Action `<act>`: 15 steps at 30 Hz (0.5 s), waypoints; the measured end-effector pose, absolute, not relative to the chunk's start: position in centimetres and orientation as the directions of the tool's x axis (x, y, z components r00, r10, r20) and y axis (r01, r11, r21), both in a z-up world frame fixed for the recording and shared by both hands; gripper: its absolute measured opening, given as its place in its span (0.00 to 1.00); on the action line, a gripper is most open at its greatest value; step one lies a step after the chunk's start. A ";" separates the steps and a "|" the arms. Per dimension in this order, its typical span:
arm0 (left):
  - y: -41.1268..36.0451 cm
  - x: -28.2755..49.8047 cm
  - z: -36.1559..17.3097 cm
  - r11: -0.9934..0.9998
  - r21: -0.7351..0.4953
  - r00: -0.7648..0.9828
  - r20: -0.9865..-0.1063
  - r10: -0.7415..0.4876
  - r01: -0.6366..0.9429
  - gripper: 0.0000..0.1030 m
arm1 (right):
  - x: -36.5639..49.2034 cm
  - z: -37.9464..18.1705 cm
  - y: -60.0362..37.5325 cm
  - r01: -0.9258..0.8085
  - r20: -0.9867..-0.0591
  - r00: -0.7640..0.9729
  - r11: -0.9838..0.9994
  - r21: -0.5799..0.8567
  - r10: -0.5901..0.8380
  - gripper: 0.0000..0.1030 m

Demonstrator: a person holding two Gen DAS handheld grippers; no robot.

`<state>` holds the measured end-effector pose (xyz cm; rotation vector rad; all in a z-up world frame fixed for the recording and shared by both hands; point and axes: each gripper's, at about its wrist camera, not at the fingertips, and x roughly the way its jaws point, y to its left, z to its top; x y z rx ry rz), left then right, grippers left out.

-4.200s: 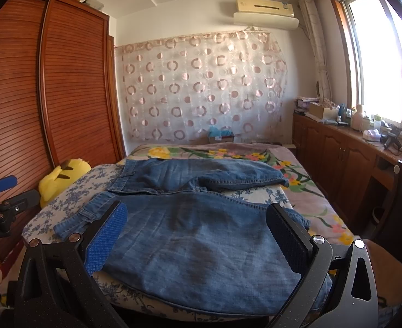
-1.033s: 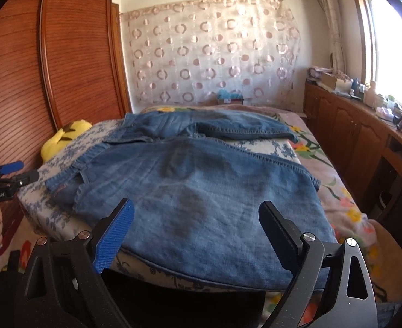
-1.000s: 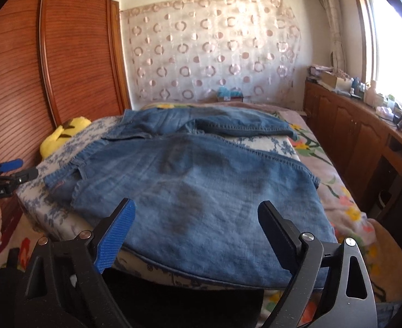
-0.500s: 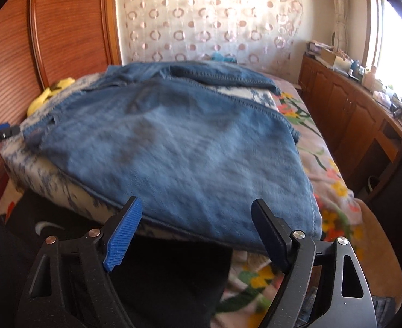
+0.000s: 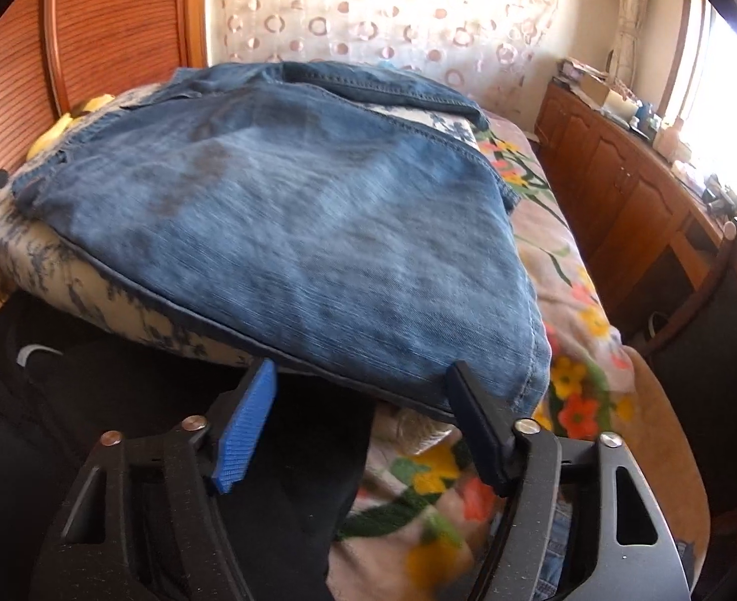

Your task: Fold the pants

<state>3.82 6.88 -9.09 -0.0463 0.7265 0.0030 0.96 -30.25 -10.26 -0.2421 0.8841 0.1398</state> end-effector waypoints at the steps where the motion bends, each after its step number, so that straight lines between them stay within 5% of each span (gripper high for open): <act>1: 7.0 3.9 -9.2 0.999 -0.038 0.747 -0.665 -0.008 -0.023 1.00 | 1.0 -10.3 -30.3 -0.222 -0.779 0.627 0.963 -0.155 0.019 0.61; 4: 7.4 4.1 -9.6 0.999 -0.035 0.741 -0.671 0.004 -0.037 1.00 | 1.0 -10.4 -30.4 -0.215 -0.776 0.630 0.961 -0.175 -0.001 0.53; 11: 8.3 4.5 -10.7 0.998 -0.035 0.725 -0.689 0.018 -0.058 1.00 | 1.0 -10.1 -31.0 -0.233 -0.775 0.632 0.955 -0.181 0.008 0.03; 15: 8.4 4.8 -11.1 0.997 -0.035 0.717 -0.697 0.020 -0.061 1.00 | 0.7 -9.1 -30.9 -0.247 -0.756 0.654 0.954 -0.170 0.035 0.00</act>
